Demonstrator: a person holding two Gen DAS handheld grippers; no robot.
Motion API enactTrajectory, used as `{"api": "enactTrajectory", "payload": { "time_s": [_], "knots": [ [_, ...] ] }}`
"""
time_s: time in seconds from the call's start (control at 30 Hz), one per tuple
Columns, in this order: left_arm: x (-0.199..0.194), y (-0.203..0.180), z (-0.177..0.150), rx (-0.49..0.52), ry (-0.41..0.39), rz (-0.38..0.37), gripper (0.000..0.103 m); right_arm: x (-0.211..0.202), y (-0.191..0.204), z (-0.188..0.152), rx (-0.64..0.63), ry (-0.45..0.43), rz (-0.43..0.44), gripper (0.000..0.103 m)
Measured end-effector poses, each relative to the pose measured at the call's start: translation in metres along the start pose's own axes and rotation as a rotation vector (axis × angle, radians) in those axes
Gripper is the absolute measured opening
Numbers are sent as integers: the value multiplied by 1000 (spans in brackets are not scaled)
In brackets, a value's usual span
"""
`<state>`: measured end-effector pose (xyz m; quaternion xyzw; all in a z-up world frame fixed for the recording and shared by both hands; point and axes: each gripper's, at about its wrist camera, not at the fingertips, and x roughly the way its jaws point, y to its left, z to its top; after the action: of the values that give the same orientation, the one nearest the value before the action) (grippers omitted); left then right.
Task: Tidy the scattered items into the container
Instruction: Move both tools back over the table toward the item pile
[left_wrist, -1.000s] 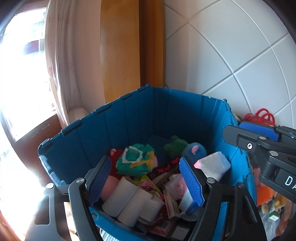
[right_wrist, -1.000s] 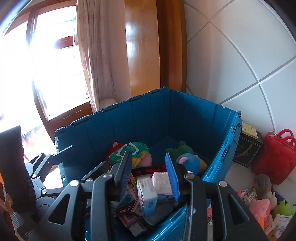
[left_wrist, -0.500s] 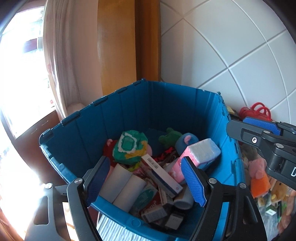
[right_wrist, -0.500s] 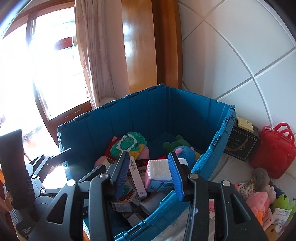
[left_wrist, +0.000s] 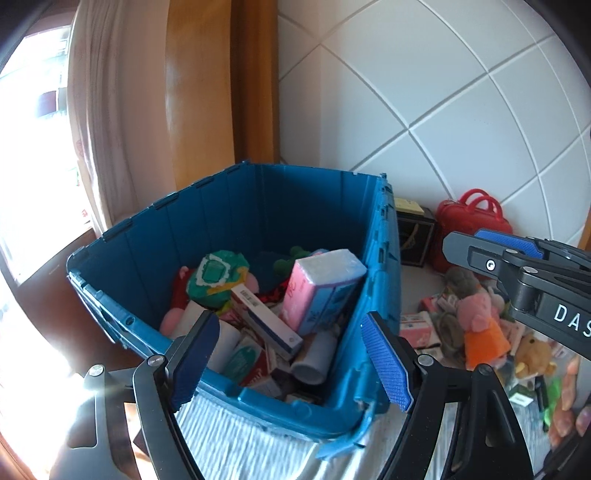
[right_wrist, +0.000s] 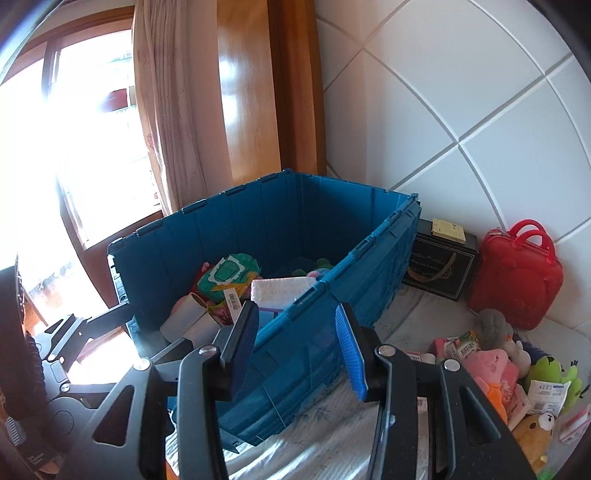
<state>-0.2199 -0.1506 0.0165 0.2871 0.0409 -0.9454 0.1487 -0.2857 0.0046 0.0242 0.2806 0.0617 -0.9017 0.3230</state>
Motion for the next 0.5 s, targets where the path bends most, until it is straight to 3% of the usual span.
{"api": "enactTrajectory", "payload": {
  "time_s": [0.27,0.5],
  "knots": [
    [-19,-60,-15,84,-6,-91,80,-31,-50,-41,77,27,-68,43],
    [-5,-121,-37,164,53,-202,80,-50,-103,-88,177,77,-159,43]
  ]
}}
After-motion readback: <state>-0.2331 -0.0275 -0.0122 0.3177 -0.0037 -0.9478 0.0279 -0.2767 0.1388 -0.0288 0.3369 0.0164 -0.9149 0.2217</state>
